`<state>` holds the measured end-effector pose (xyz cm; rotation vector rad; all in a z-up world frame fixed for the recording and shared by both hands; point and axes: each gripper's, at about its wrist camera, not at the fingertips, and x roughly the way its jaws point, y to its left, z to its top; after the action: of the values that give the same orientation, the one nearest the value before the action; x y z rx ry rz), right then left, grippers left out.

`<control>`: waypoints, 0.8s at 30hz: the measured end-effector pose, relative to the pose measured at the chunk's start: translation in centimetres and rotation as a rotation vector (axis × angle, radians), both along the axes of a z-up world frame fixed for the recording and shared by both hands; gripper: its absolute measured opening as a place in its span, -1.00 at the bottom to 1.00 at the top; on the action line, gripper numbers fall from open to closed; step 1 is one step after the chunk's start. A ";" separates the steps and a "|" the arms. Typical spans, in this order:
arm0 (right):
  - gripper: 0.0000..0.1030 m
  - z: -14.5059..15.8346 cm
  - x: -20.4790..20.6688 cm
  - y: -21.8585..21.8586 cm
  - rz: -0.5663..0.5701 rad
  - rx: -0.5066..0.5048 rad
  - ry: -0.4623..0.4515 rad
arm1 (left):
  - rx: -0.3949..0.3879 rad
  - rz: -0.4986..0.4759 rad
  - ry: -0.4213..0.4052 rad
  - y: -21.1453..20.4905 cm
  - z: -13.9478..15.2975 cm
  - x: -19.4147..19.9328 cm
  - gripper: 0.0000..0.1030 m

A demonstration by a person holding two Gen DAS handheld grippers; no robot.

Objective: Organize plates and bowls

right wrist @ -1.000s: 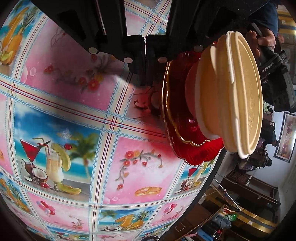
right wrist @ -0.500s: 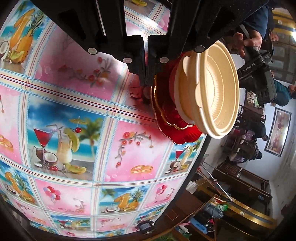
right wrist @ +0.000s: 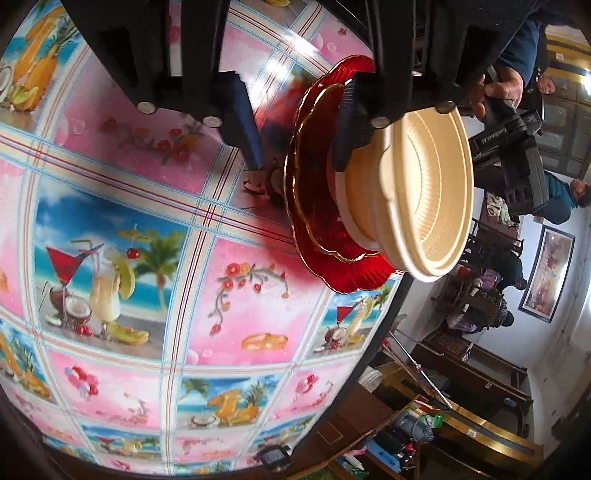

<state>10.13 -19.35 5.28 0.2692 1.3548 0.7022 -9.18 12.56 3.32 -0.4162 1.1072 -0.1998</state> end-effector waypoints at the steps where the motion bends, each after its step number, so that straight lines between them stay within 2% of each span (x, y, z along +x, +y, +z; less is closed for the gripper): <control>1: -0.61 -0.3 0.1 0.0 0.000 0.002 0.014 | -0.001 -0.001 -0.001 0.0 0.0 0.0 -0.57; 4: -0.65 -1.1 0.2 0.4 0.002 -0.014 0.019 | 0.012 -0.012 0.002 -0.4 -0.2 0.2 -0.62; 6: -0.75 -1.7 0.2 1.0 0.008 -0.006 0.039 | 0.023 -0.026 0.000 -1.0 -0.2 0.5 -0.78; 8: -0.78 -1.7 0.2 1.3 0.005 -0.015 0.026 | 0.054 -0.033 -0.003 -1.4 0.0 0.6 -0.78; 14: -0.78 -1.3 0.2 0.1 -0.024 0.016 0.026 | 0.059 -0.066 0.000 -2.6 0.4 1.5 -0.78; 18: -0.78 -0.5 0.6 -2.1 -0.073 0.027 0.013 | 0.064 -0.107 -0.010 -4.6 1.2 3.4 -0.78; 24: -0.79 0.0 1.1 -7.2 -0.189 0.023 0.003 | 0.084 -0.199 -0.024 -10.1 2.4 7.0 -0.79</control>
<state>11.22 -26.52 5.32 0.4114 1.3050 0.5593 -2.16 2.42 5.76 -0.2276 1.1290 -0.3315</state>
